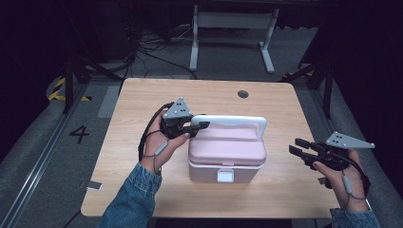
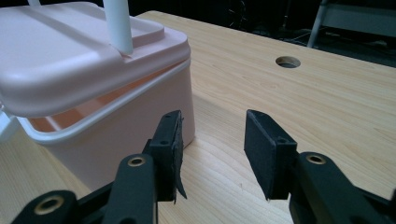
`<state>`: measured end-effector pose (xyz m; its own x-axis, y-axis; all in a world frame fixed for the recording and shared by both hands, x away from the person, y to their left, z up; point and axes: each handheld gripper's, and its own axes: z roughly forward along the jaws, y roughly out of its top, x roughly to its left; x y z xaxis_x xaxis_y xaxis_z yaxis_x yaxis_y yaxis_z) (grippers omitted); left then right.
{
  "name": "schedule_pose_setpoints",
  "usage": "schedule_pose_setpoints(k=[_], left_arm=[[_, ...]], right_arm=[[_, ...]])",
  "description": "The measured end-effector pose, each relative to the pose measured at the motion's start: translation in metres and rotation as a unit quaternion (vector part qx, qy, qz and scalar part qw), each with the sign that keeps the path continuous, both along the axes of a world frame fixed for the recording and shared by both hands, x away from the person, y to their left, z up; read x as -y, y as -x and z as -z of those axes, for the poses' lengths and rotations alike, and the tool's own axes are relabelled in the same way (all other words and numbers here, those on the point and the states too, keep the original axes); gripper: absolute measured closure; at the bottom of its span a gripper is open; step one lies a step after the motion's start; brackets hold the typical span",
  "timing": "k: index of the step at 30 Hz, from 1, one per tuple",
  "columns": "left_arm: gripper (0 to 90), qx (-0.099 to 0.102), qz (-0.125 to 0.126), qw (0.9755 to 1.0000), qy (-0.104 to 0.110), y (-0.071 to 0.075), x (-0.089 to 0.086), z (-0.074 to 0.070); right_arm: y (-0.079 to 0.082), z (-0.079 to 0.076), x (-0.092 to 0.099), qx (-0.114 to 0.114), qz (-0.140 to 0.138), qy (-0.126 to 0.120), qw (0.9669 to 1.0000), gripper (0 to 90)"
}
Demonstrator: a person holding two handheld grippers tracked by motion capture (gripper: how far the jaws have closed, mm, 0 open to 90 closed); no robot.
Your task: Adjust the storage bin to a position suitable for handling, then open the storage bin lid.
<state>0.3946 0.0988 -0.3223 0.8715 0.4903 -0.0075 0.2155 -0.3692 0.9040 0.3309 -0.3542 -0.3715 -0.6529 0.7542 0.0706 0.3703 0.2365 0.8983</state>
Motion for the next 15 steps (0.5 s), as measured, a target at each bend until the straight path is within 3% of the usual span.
schedule_pose_setpoints(k=[8, 15], left_arm=[[72.2, -0.011, -0.010, 0.9998, -0.012, -0.011, 0.002, -0.012], [72.0, -0.016, -0.020, 0.9997, -0.006, -0.022, 0.002, -0.016]], right_arm=[[0.002, -0.003, -0.002, 0.002, -0.008, -0.007, 0.9999, 58.3], [0.005, -0.009, -0.008, 0.006, -0.022, -0.018, 0.9996, 59.0]])
